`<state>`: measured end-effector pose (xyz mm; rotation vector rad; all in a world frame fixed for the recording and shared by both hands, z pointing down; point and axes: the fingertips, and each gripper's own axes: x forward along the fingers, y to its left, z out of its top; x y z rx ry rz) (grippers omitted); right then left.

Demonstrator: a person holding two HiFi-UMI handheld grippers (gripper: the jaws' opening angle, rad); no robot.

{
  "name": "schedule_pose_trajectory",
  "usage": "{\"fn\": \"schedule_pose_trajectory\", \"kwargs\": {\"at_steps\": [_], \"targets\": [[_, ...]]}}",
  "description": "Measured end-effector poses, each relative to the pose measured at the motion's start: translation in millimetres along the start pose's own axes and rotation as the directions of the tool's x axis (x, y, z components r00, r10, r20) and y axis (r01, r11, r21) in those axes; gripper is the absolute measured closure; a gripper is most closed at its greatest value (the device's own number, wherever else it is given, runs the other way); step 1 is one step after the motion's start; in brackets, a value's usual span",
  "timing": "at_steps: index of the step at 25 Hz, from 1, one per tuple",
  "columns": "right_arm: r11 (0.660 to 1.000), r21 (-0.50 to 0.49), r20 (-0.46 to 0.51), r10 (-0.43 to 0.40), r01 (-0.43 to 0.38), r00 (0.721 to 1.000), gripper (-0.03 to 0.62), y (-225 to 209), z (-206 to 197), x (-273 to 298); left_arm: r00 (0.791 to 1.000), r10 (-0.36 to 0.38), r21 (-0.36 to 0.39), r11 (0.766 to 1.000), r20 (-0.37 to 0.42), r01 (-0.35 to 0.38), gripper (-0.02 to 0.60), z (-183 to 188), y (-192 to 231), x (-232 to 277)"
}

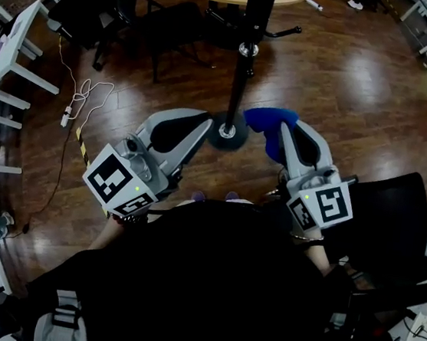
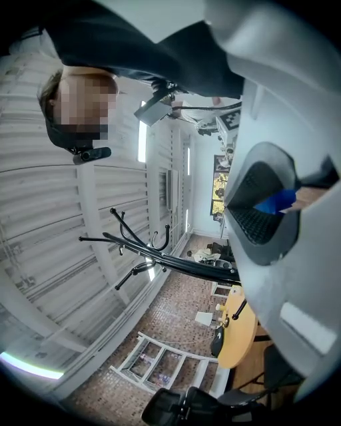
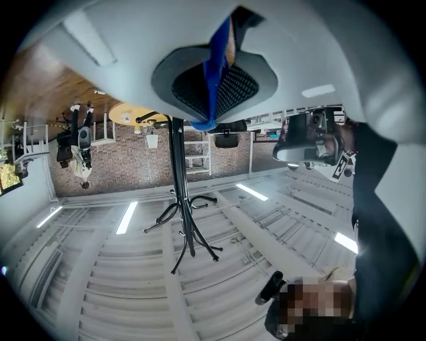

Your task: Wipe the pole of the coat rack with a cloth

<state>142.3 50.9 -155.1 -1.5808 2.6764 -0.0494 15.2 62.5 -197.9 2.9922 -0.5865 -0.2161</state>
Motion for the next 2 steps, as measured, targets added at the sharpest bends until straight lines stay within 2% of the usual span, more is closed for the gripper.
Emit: {"fn": "schedule_pose_trajectory", "kwargs": {"at_steps": [2], "targets": [[1.0, 0.006, -0.002, 0.002, -0.002, 1.0, 0.573, 0.8, 10.2, -3.9, 1.0, -0.004, 0.003, 1.0, -0.001, 0.004, 0.586, 10.3, -7.2, 3.2]]}}
